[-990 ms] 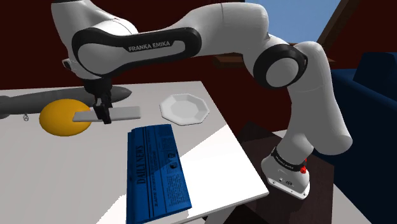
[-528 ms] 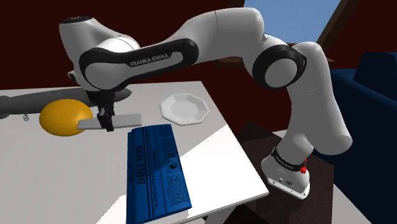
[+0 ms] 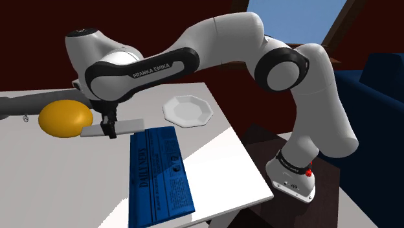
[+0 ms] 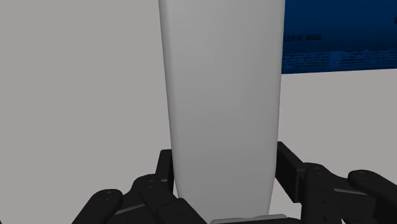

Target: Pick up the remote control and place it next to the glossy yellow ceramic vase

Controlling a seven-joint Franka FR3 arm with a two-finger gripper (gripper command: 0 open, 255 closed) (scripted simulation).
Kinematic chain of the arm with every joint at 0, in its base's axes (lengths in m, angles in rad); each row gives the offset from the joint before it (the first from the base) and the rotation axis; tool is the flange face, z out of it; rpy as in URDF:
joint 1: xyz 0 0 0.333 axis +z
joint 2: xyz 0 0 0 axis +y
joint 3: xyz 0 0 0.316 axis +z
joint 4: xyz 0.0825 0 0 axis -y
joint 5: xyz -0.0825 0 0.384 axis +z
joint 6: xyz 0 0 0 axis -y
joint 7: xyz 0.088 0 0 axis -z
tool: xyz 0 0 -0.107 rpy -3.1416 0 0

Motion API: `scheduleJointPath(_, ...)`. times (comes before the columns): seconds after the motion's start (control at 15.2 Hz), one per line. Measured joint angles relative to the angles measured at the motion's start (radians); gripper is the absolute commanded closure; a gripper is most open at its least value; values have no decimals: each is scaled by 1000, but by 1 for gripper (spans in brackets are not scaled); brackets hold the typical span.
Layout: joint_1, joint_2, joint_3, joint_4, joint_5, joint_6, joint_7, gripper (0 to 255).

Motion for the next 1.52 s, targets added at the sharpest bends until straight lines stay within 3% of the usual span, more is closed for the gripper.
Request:
scheduleJointPath(0.33, 0, 0, 0, -8, 0, 7, 0, 255)
scheduleJointPath(0.4, 0, 2, 0, -4, 0, 5, 0, 0)
scheduleJointPath(0.79, 0, 6, -1, -7, -1, 5, 0, 0)
scheduleJointPath(1.19, 3, -17, 2, 73, 2, -97, -2, 0)
scheduleJointPath(1.52, 2, -20, 1, 75, 3, -103, -3, 0)
